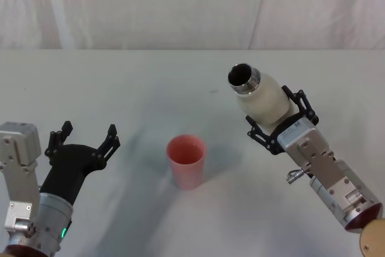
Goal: Grasp the thermos with one hand and pour water into the cup lid.
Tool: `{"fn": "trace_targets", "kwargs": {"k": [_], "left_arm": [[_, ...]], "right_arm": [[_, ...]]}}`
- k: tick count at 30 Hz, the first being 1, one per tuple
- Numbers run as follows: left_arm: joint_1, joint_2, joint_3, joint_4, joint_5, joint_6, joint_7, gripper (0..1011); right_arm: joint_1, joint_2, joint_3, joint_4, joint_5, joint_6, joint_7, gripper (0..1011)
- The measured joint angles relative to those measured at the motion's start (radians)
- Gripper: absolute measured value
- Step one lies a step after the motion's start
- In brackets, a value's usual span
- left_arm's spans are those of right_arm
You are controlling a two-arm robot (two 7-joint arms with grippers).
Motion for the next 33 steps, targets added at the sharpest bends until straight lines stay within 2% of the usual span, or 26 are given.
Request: {"fn": "trace_targets", "kwargs": {"k": [8, 17, 27, 33], "left_arm": [[0.000, 0.000, 0.000, 0.000, 0.000, 0.000, 0.000, 1001], [0.000, 0.000, 0.000, 0.000, 0.000, 0.000, 0.000, 1001], [0.000, 0.000, 0.000, 0.000, 0.000, 0.000, 0.000, 1001], [0.000, 0.000, 0.000, 0.000, 0.000, 0.000, 0.000, 1001]], "right_arm": [[-0.001, -0.004, 0.004, 0.000, 0.013, -0.005, 0.002, 955], [-0.016, -0.039, 0.041, 0.016, 0.126, -0.032, 0.023, 955], [-0.031, -0.054, 0.067, 0.029, 0.211, -0.040, 0.051, 955], [-0.045, -0.066, 0.087, 0.033, 0.290, -0.041, 0.074, 955]]}}
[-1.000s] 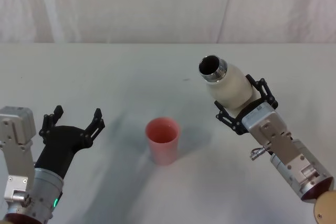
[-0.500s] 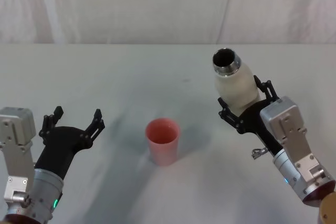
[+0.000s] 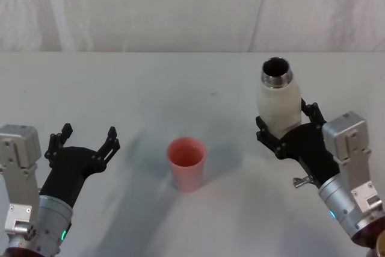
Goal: Grasp the thermos with one hand and pour water into the cup lid.
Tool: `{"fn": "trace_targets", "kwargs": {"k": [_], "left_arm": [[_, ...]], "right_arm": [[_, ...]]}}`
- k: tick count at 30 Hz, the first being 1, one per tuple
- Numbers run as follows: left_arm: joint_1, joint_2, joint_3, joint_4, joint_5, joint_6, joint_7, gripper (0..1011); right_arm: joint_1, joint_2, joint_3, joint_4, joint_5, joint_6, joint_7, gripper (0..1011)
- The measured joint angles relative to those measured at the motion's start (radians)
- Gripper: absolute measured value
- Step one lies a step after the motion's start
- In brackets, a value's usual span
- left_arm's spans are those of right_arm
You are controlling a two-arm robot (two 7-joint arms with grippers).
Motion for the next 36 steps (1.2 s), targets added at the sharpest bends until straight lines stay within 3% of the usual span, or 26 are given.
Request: {"fn": "trace_targets", "kwargs": {"k": [22, 36], "left_arm": [[0.000, 0.000, 0.000, 0.000, 0.000, 0.000, 0.000, 1001], [0.000, 0.000, 0.000, 0.000, 0.000, 0.000, 0.000, 1001]], "right_arm": [[-0.016, -0.024, 0.021, 0.003, 0.118, 0.029, 0.019, 955], [0.020, -0.034, 0.027, 0.055, 0.122, 0.030, 0.003, 955]]}}
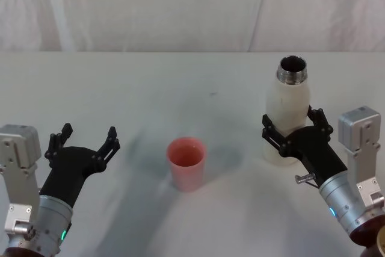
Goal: Grasp the thermos with one hand and pour water into the cup lid.
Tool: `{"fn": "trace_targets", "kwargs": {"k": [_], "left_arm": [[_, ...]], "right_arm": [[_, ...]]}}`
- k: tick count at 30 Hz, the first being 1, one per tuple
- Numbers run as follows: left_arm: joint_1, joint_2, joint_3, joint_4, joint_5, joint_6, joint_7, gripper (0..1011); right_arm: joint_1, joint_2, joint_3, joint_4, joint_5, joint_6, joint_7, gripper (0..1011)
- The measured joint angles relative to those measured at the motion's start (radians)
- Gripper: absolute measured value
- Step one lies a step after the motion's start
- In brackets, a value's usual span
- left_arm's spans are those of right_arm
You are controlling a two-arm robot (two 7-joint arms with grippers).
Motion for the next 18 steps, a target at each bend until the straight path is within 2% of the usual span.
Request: {"fn": "trace_targets", "kwargs": {"k": [18], "left_arm": [[0.000, 0.000, 0.000, 0.000, 0.000, 0.000, 0.000, 1001]], "right_arm": [[0.035, -0.019, 0.007, 0.048, 0.031, -0.008, 0.001, 956]]}}
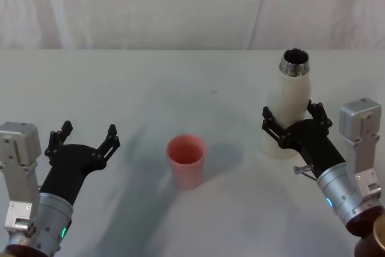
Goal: Grasp the thermos with one hand and pour water into the cup lid.
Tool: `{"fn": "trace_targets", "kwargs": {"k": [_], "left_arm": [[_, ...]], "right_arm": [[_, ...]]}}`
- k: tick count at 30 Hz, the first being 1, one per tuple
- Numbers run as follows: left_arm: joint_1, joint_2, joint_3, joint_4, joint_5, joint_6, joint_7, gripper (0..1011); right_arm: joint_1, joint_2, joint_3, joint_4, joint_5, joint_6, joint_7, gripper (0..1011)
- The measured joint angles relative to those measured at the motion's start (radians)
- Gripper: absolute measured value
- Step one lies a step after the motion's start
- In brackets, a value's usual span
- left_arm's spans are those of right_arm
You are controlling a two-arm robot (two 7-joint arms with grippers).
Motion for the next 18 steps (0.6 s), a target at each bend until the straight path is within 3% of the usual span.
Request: {"fn": "trace_targets", "kwargs": {"k": [18], "left_arm": [[0.000, 0.000, 0.000, 0.000, 0.000, 0.000, 0.000, 1001]], "right_arm": [[0.039, -0.009, 0.004, 0.040, 0.022, -0.002, 0.004, 955]]}}
